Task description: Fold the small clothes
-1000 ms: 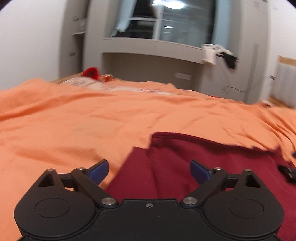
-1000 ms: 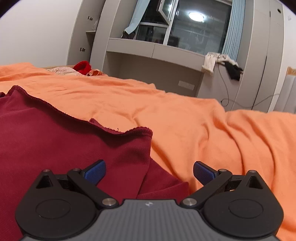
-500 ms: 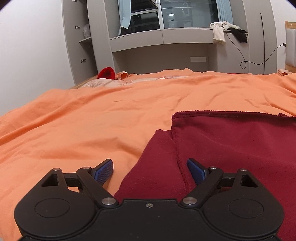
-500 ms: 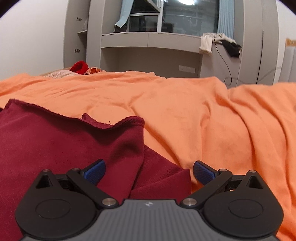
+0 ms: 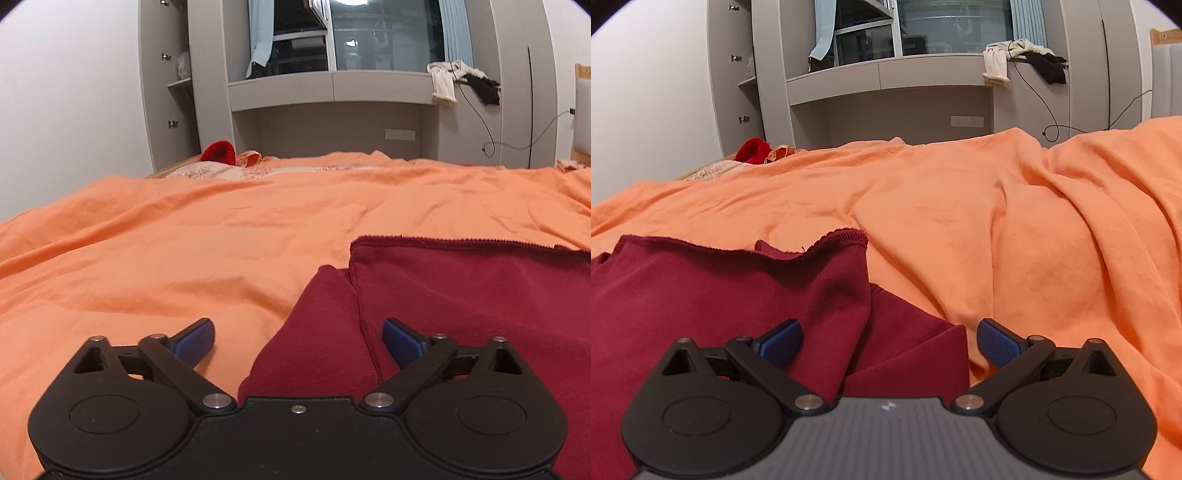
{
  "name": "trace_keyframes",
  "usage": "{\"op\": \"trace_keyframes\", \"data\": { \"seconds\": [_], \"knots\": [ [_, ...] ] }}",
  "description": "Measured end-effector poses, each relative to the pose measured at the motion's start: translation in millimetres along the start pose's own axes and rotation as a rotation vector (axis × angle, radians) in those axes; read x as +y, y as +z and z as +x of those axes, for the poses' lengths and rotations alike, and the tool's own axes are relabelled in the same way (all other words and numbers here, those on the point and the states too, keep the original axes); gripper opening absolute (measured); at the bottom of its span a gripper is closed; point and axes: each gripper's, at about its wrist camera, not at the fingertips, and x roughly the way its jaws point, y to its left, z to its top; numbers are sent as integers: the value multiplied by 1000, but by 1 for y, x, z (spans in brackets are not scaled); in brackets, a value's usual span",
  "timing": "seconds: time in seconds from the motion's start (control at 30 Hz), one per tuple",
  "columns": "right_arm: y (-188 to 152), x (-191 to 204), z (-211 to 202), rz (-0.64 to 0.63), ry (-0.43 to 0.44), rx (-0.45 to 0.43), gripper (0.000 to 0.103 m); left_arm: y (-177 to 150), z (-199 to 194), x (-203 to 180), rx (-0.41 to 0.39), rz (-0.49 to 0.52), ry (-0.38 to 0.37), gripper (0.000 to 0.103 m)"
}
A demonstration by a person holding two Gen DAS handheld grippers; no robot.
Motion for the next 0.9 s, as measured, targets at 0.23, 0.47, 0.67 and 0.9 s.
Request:
{"op": "trace_keyframes", "data": {
  "seconds": [0.23, 0.47, 0.67, 0.9],
  "knots": [
    [8, 7, -39, -19, -113, -120, 103, 8, -30, 19, -66, -113, -26, 101],
    [4, 32, -79, -77, -104, -158, 103, 2, -79, 33, -147, -331, -154, 102],
    [4, 60, -110, -22, -27, -205, 103, -20, -103, 21, -142, -303, -176, 102],
    [-6, 91, -126, -92, 13, -276, 103, -63, -125, 8, -64, -357, -289, 102]
  ]
}}
